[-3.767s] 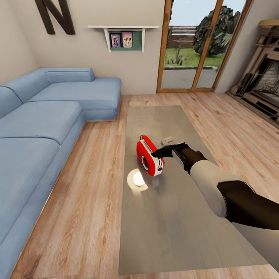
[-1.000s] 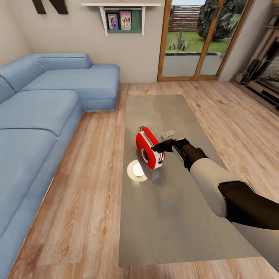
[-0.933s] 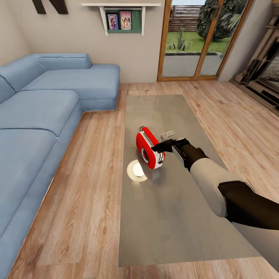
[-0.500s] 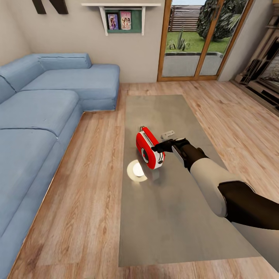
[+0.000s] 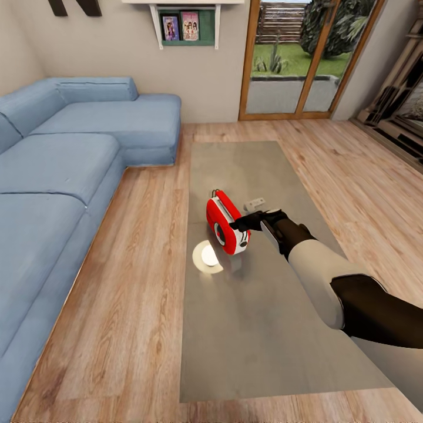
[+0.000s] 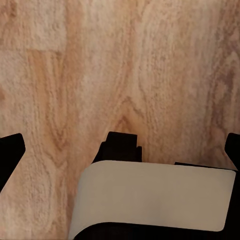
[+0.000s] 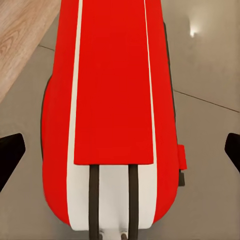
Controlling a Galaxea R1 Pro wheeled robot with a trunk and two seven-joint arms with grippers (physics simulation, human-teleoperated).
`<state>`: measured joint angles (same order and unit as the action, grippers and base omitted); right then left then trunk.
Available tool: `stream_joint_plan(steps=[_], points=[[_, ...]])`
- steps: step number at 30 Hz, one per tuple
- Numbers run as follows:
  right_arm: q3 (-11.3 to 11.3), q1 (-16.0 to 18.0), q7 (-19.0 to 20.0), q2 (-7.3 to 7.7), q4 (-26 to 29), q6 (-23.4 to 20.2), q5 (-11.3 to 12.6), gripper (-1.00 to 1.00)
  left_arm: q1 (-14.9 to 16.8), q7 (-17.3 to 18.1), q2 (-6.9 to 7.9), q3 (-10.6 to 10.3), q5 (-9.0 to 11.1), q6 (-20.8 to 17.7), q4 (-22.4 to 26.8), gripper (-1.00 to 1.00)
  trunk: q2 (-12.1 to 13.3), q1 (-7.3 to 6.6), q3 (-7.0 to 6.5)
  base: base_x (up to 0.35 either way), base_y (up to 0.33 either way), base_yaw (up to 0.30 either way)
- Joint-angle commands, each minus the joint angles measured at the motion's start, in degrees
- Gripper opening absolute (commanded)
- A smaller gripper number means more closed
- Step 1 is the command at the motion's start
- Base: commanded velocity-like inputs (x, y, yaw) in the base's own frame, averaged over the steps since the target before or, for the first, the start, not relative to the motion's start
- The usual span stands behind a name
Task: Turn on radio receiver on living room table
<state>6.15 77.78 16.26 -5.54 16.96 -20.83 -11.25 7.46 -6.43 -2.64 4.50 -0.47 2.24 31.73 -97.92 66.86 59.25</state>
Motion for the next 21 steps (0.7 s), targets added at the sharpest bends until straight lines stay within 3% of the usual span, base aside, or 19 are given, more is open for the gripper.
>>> stream_joint_plan(steps=[1,21], points=[[0.0,0.0,0.0,0.0,0.0,0.0,0.0,1.0,-0.01,0.01,0.0,-0.01,-0.02,0.0,0.0,1.0,0.0,0.0,0.09,0.0,0.0,0.0],[-0.06,0.0,0.08,0.0,0.0,0.17,0.01,1.0,-0.01,-0.05,0.0,0.01,-0.05,-0.01,0.0,1.0,0.0,0.0,0.88,0.0,0.0,0.0]])
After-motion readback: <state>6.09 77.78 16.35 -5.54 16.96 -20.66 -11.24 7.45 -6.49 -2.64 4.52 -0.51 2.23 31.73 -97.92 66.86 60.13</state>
